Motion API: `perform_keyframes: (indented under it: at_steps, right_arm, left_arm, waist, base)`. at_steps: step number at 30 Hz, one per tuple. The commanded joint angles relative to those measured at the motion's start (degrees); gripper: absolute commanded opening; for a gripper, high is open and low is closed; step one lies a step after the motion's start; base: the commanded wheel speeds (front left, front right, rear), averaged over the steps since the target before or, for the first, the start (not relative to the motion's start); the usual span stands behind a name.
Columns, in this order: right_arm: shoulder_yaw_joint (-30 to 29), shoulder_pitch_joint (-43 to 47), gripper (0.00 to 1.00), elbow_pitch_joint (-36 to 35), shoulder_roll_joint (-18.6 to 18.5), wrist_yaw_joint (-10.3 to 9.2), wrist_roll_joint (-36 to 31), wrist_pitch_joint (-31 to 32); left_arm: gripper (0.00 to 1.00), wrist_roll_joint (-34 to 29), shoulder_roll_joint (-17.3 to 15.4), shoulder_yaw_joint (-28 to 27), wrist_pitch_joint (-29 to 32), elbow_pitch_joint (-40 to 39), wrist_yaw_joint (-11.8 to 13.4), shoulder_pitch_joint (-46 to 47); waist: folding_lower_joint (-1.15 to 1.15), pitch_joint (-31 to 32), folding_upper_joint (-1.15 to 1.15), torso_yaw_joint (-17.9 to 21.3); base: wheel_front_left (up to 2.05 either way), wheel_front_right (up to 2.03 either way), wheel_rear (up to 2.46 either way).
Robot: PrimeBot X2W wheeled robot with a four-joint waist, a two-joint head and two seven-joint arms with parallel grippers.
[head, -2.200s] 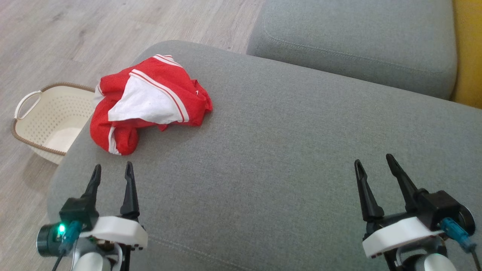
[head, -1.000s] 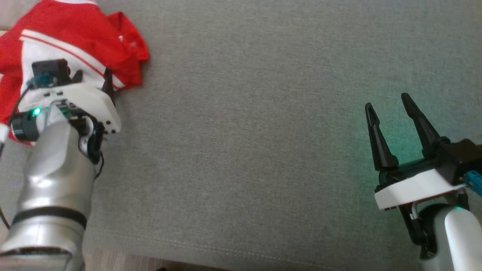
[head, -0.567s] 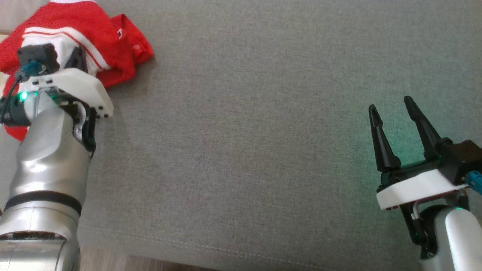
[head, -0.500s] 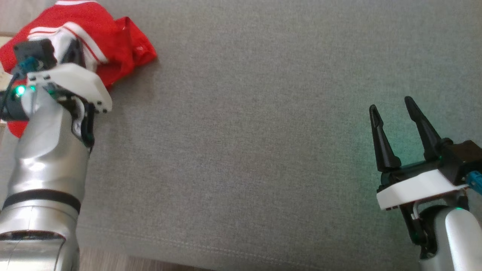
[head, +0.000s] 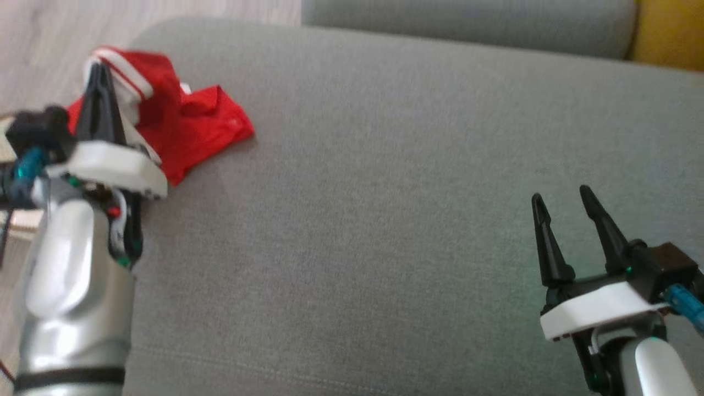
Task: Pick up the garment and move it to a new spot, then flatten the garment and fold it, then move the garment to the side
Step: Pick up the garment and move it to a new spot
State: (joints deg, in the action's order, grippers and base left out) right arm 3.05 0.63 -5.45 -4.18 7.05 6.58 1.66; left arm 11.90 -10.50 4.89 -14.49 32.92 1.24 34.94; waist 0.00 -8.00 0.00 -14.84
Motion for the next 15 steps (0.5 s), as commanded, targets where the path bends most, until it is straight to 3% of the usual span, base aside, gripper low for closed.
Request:
perform_keyframes:
  at_steps: [1, 8, 15]
  right_arm:
    - [1.00, -0.35, 1.00, -1.78, 0.26, 0.44, 0.20, -0.74]
    - [0.34, 2.94, 1.00, -1.73, 0.91, 0.44, 0.27, -0.84]
    - [2.05, 3.48, 1.00, -2.21, 1.18, 0.44, 0.63, -0.91]
  left_arm:
    - [0.00, -0.75, -2.39, -1.31, -0.50, -4.94, 0.30, 0.25]
    - [0.00, -1.84, -2.30, 1.39, 2.07, -21.19, 0.70, -11.63]
    - [0.00, 0.19, 0.21, 4.29, 6.65, -36.33, 1.35, -24.12]
  waist:
    - [0.00, 3.33, 0.00, 0.46]
    - [0.00, 8.09, 0.00, 2.61]
    - [0.00, 8.85, 0.00, 8.57]
  base:
    - [0.00, 0.00, 0.00]
    - [0.00, 0.00, 0.00]
    - [0.00, 0.00, 0.00]
